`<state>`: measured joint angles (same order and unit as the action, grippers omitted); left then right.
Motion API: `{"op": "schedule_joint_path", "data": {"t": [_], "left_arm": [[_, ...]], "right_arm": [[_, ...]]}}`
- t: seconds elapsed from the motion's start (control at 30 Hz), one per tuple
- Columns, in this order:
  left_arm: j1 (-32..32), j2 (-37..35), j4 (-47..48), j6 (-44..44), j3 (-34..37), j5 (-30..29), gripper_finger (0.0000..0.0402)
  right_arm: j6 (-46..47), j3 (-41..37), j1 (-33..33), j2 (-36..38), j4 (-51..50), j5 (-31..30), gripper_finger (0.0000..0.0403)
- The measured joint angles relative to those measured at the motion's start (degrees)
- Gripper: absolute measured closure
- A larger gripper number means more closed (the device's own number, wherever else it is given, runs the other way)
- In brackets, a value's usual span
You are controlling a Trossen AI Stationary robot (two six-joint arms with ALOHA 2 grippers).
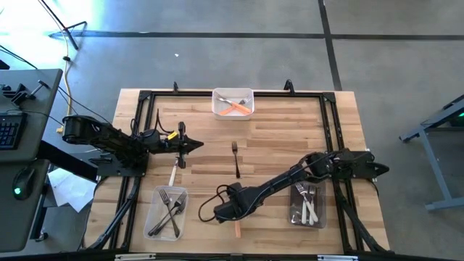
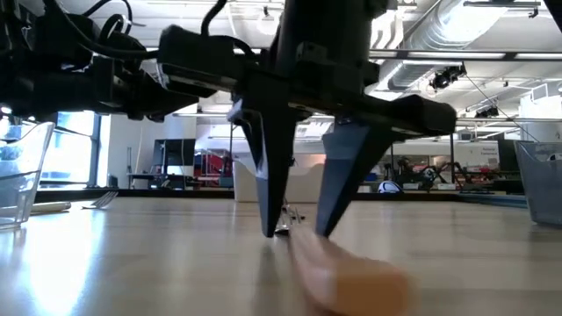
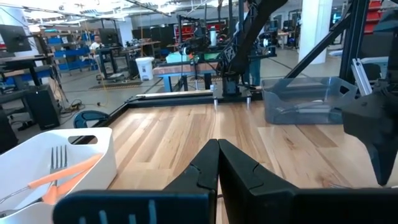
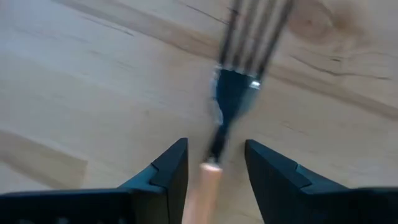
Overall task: Sort silverware by color (type)
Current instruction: Put the orange fork into the white bin
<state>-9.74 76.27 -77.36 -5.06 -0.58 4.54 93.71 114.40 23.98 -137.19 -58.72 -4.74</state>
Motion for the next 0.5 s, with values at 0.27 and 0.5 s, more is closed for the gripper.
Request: {"op": "schedule_joint_path", "data": {"t": [0.27, 0.5], "left_arm": [[0.0, 0.0, 0.0, -0.1, 0.0, -0.1, 0.0401], [0.0, 0.0, 0.5, 0.3, 0.0, -0.2, 0.0401]], "right_arm": [[-4.9, 0.1, -0.3, -0.3, 0.3, 0.2, 0.0294], [-11.7, 0.0, -1.0, -0.3, 0.2, 1.6, 0.0376]]}}
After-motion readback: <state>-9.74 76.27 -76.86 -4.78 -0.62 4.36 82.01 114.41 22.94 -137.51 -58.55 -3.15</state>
